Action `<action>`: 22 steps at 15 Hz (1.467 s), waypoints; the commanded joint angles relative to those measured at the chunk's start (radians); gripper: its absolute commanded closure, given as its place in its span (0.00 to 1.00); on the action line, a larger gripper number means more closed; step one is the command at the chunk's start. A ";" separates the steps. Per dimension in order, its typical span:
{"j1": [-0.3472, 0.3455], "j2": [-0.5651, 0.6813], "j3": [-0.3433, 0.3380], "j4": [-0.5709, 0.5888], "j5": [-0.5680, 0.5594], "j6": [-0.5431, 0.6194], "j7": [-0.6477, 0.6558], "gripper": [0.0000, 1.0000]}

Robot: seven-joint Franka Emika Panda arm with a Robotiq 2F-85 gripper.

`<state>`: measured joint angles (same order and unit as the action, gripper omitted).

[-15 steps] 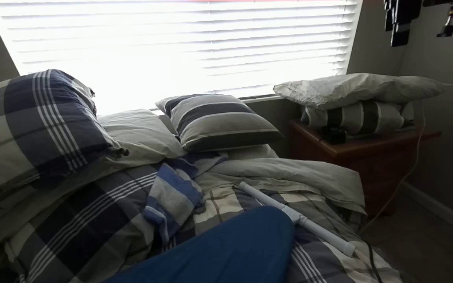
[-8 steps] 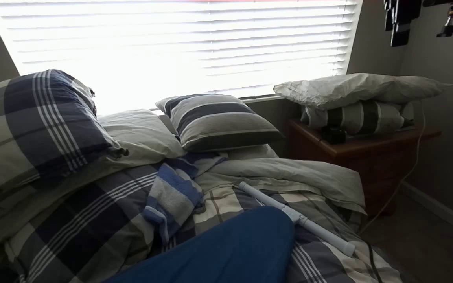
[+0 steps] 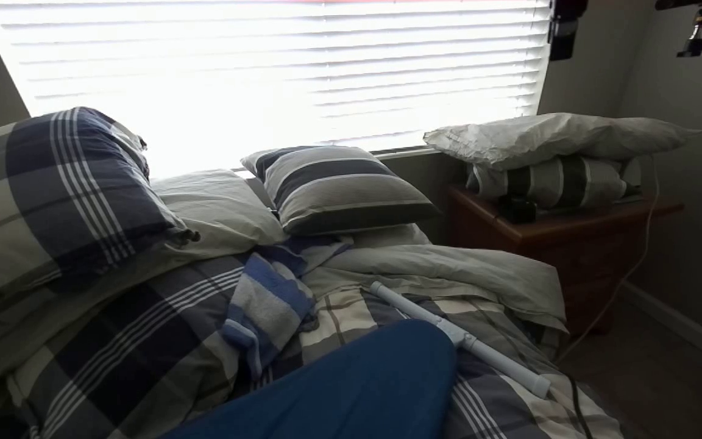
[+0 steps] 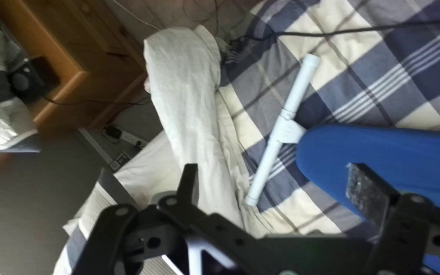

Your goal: Pull out the towel on the bed

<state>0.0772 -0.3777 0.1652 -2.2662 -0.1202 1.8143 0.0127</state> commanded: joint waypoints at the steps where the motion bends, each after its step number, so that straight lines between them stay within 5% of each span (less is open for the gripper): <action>1: 0.032 0.211 -0.016 0.220 0.158 -0.029 0.045 0.00; 8: 0.045 0.559 -0.006 0.491 0.303 -0.016 0.309 0.00; 13: 0.129 0.808 -0.017 0.740 0.320 0.031 0.626 0.00; 15: 0.152 0.891 -0.008 0.839 0.343 0.020 0.619 0.00; 16: 0.143 0.791 -0.022 0.700 0.326 0.043 0.579 0.00; 22: 0.168 0.883 -0.024 0.815 0.327 0.040 0.604 0.00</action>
<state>0.2287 0.5044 0.1617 -1.4574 0.1975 1.8608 0.6206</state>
